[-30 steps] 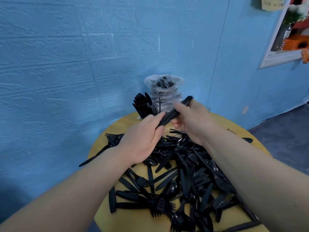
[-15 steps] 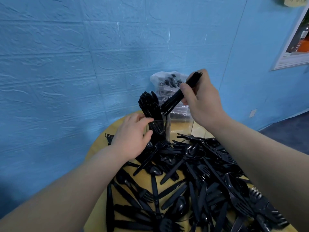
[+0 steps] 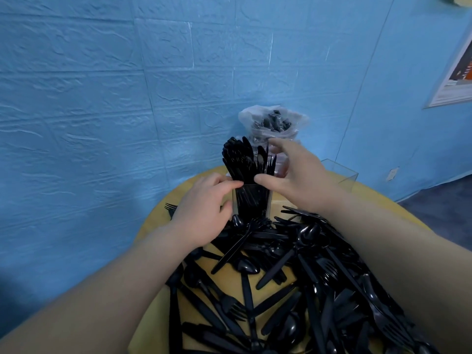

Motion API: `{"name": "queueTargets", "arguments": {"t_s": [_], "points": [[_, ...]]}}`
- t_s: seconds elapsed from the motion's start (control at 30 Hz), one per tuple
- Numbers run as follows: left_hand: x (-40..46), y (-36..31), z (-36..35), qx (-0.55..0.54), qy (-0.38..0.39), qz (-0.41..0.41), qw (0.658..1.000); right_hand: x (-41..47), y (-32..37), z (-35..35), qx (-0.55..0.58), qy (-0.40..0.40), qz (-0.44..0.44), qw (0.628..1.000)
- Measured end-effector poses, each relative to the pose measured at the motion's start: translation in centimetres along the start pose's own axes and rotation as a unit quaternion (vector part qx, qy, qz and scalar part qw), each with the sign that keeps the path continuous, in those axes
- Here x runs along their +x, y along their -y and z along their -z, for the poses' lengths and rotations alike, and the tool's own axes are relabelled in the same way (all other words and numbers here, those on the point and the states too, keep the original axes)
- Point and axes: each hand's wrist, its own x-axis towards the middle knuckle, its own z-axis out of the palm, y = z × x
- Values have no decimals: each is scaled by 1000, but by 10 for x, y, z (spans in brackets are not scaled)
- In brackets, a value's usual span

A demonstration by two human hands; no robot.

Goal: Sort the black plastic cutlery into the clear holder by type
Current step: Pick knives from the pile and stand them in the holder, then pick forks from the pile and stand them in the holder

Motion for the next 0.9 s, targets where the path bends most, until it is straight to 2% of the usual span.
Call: {"name": "queueTargets", "arguments": {"t_s": [0.2,0.33,0.57,0.63,0.8,0.9], "points": [[0,3,1,-23,8,7,1000,16,-2,0,-12,103,-72,992],[-1,6,2,-38,4,4,999,29,2,-6,24,110,-93,989],[-1,10,-1,-56,-9,-1,998,35,8,-5,74,144,-80,984],[0,11,-1,-57,-6,-4,998,36,10,-7,32,135,-65,988],[-1,12,-2,-59,-5,-5,998,29,10,-19,-70,43,-7,997],[-3,12,-1,-59,-2,-4,998,27,10,-28,-126,37,14,991]]}}
